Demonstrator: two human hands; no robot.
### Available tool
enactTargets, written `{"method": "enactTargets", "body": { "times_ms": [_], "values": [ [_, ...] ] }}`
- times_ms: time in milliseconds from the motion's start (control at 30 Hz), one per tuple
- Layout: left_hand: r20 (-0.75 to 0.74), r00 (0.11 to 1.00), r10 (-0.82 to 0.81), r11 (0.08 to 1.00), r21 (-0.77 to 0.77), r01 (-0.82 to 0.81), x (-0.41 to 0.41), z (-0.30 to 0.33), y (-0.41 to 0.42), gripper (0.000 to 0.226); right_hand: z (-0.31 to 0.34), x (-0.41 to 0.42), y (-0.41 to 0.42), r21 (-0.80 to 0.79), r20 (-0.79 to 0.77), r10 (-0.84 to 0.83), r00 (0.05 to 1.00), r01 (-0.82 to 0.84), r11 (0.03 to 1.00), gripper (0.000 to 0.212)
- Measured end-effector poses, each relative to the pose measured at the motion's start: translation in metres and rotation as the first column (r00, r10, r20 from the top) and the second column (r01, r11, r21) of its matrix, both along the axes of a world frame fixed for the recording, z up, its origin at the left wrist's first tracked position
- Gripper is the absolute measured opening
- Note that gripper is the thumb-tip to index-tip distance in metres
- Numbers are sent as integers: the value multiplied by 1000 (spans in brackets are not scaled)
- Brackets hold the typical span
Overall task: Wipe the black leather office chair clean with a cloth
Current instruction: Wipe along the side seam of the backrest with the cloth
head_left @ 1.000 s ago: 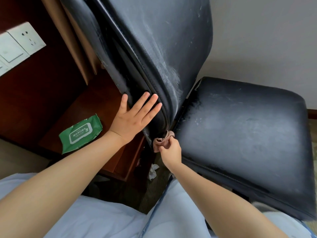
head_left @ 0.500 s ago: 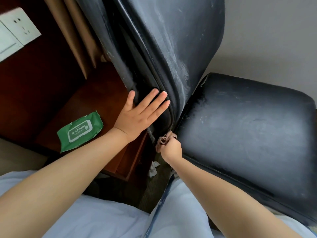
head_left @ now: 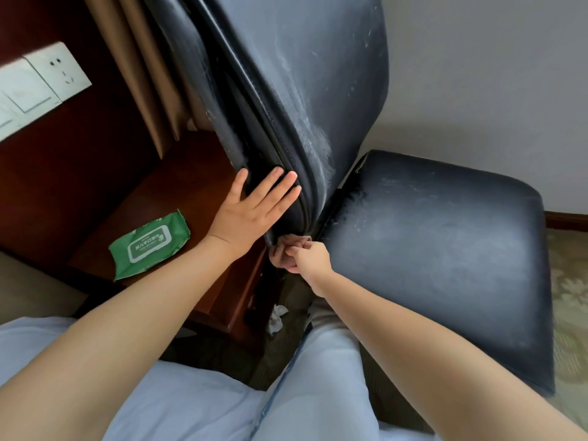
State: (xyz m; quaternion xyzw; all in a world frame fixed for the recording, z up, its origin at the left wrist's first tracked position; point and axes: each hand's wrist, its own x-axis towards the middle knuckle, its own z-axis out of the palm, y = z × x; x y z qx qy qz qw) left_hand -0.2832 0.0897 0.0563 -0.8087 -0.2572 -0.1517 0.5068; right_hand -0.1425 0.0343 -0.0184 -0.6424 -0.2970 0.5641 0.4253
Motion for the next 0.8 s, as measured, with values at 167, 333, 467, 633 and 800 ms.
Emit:
{"method": "enactTargets", "body": {
  "times_ms": [167,333,467,633,800],
  "values": [
    [-171,984,-39,999,9,42,-12,28,-3,53,15,1,-13,38,-19,-115,993,115,993,21],
    [-317,948,-19,995,83,48,-13,55,-14,50,43,4,-27,165,98,-188,977,171,971,13],
    [-231,965,122,979,190,-78,-7,73,-21,65,74,11,-38,331,202,-224,954,148,932,22],
    [-219,940,262,958,177,-225,-4,104,-32,70,117,4,-40,589,327,-274,904,32,807,15],
    [-155,966,207,973,133,-187,-3,124,-32,58,148,-1,-31,596,414,-289,863,-16,803,42]
  ]
}}
